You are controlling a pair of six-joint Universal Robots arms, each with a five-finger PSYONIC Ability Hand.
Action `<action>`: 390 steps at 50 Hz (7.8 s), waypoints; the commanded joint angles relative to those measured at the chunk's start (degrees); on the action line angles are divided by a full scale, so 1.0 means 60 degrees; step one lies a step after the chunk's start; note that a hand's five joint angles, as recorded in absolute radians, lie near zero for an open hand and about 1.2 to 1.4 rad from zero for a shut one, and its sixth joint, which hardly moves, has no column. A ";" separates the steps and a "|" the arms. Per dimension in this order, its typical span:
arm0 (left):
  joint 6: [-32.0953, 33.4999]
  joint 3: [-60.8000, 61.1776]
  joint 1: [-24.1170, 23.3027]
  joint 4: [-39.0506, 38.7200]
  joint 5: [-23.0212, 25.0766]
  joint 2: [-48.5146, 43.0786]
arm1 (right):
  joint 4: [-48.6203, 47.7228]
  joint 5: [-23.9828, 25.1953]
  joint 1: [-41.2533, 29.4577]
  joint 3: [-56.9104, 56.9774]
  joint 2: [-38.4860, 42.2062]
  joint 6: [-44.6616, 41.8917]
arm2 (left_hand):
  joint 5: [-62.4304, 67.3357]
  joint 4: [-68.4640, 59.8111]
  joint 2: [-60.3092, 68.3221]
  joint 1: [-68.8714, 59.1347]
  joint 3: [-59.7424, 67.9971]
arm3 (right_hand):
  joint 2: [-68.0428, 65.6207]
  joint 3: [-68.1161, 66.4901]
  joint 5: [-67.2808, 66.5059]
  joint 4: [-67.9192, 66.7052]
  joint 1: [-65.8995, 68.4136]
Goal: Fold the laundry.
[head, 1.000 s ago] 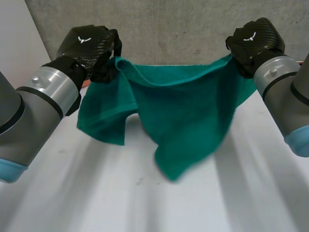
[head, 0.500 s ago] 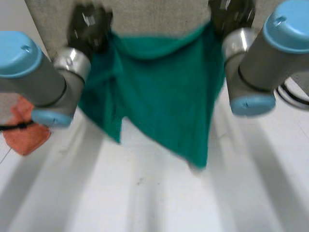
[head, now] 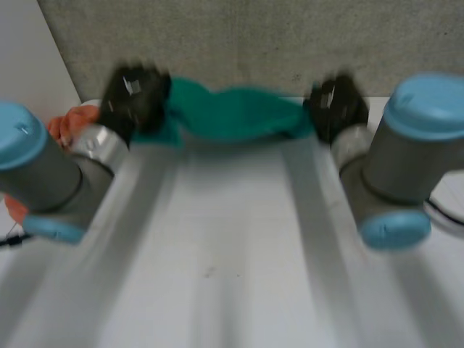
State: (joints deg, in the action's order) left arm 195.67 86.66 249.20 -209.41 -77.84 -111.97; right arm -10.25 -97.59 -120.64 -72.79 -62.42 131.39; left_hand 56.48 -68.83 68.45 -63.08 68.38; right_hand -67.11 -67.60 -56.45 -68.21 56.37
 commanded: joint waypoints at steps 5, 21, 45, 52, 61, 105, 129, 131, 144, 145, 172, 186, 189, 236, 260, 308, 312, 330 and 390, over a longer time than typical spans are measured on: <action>0.1884 0.0908 -0.0049 0.2997 -0.0004 -0.1348 | 0.1284 0.0093 -0.0284 -0.2033 0.0312 0.2121 | 0.1785 -0.1394 0.1457 -0.2352 0.1468 | -0.2148 -0.2067 -0.2258 -0.1964 0.3939; 0.0905 0.2490 -0.0429 0.2880 -0.1395 0.0263 | 0.1342 0.0576 -0.0036 -0.2443 -0.0201 0.4965 | -0.5593 0.5984 -0.5921 0.5026 -0.5910 | -0.2148 -0.2067 -0.2258 -0.1964 0.3939; -0.1938 0.2096 -0.0693 0.2851 -0.3212 -0.0600 | 0.1533 0.0679 0.0580 -0.2706 -0.0216 0.5875 | -0.4976 0.5367 -0.5305 0.4409 -0.5293 | -0.2148 -0.2067 -0.2258 -0.1964 0.3939; -0.1923 0.1788 -0.0693 0.2851 -0.3227 -0.0981 | 0.1533 0.0694 0.0580 -0.2736 -0.0260 0.5875 | -0.5452 0.5843 -0.5781 0.4885 -0.5769 | -0.2148 -0.2067 -0.2258 -0.1964 0.3939; -0.1865 0.0969 -0.0693 0.2836 -0.3402 -0.1845 | 0.1518 0.0694 0.0595 -0.2751 -0.0319 0.5860 | -0.5397 0.5788 -0.5725 0.4830 -0.5714 | -0.2148 -0.2067 -0.2258 -0.1964 0.3939; 0.1401 0.1758 -0.0386 0.2059 -0.3682 0.0086 | 0.2583 0.1000 0.0536 -0.2619 -0.0524 0.3302 | 0.2253 -0.1862 0.1925 -0.2820 0.1936 | -0.2148 -0.2067 -0.2258 -0.1964 0.3939; 0.1578 0.2344 -0.0210 0.2646 -0.3213 0.1347 | 0.3525 0.2610 0.1677 -0.1565 -0.1798 -0.0124 | 0.2253 -0.1862 0.1925 -0.2820 0.1936 | 0.8355 0.8436 0.8246 0.8539 -0.6565; 0.1578 0.2373 -0.0239 0.2646 -0.3198 0.1347 | 0.3525 0.2919 0.1868 -0.1506 -0.1784 -0.0802 | 0.2253 -0.1862 0.1925 -0.2820 0.1936 | 0.8383 0.8464 0.8273 0.8567 -0.6592; 0.1563 0.2432 -0.0225 0.2675 -0.3198 0.1377 | 0.4328 0.5718 0.1986 0.0146 0.0395 -0.3719 | 0.2253 -0.1862 0.1925 -0.2820 0.1936 | 0.8243 0.8324 0.8133 0.8427 -0.6452; 0.1563 0.2432 -0.0210 0.2675 -0.3198 0.1377 | 0.4461 0.5718 0.1972 0.0324 0.0631 -0.3735 | 0.2253 -0.1862 0.1925 -0.2820 0.1936 | 0.8243 0.8324 0.8133 0.8427 -0.6452; 0.1548 0.2403 -0.0034 0.2690 -0.3183 0.1347 | 0.5254 0.4781 0.2015 0.2157 0.3124 -0.3691 | 0.2253 -0.1862 0.1925 -0.2820 0.1936 | 0.5802 0.5883 0.5693 0.5986 -0.4011; 0.1548 0.2388 0.0171 0.2690 -0.3183 0.1347 | 0.5254 0.4663 0.2425 0.2098 0.2817 -0.3296 | 0.2253 -0.1862 0.1925 -0.2820 0.1936 | 0.0790 0.0871 0.0681 0.0974 0.1000; 0.1548 0.2388 0.0171 0.2690 -0.3183 0.1347 | 0.5268 0.4663 0.2572 0.1981 0.2684 -0.3061 | 0.2253 -0.1862 0.1925 -0.2820 0.1936 | 0.0058 0.0139 -0.0051 0.0242 0.1732; 0.4361 0.3047 0.0346 0.8491 -0.1689 0.2783 | 0.9312 0.4780 0.6659 -0.3482 -0.3057 -0.3837 | 0.2253 -0.1862 0.1925 -0.2820 0.1936 | -0.2148 -0.2067 -0.2258 -0.1964 0.3939; 0.4478 -0.1346 -0.0078 0.3630 -0.1718 -0.2372 | 0.3337 0.1881 0.4125 -0.1068 0.0441 -0.0732 | 0.2253 -0.1862 0.1925 -0.2820 0.1936 | -0.2148 -0.2067 -0.2258 -0.1964 0.3939; 0.3833 0.1949 0.0096 0.0770 -0.0972 -0.0131 | 0.3014 0.3608 0.5238 -0.4522 -0.2355 0.1846 | -0.9413 0.9804 -0.9742 0.8846 -0.9730 | 0.9518 0.9599 0.9409 0.9702 -0.7728; 0.3848 0.1569 0.0741 0.0932 -0.0591 -0.1053 | 0.2355 0.3799 0.5428 -0.5050 -0.2340 0.1861 | -0.9413 0.9804 -0.9742 0.8846 -0.9730 | 0.9518 0.9599 0.9409 0.9702 -0.7728; 0.3717 -0.0907 0.1592 0.1049 -0.0180 -0.3384 | 0.1548 0.3785 0.5355 -0.5329 -0.1915 0.1905 | -0.9350 0.9741 -0.9678 0.8782 -0.9667 | 0.9518 0.9599 0.9409 0.9702 -0.7728; 0.1535 0.0717 0.0581 0.1196 -0.0854 -0.0822 | 0.0421 0.4209 0.5853 -0.5871 -0.1682 0.1861 | -0.9041 0.9432 -0.9370 0.8474 -0.9358 | 0.7124 0.7205 0.7014 0.7308 -0.5333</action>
State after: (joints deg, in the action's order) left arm 206.86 86.97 252.96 -202.53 -83.06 -121.10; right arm -5.05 -72.26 -85.87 -108.15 -73.72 142.63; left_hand 2.58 -11.55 11.63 -10.98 12.05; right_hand -17.52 -17.76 -7.44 -17.76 14.89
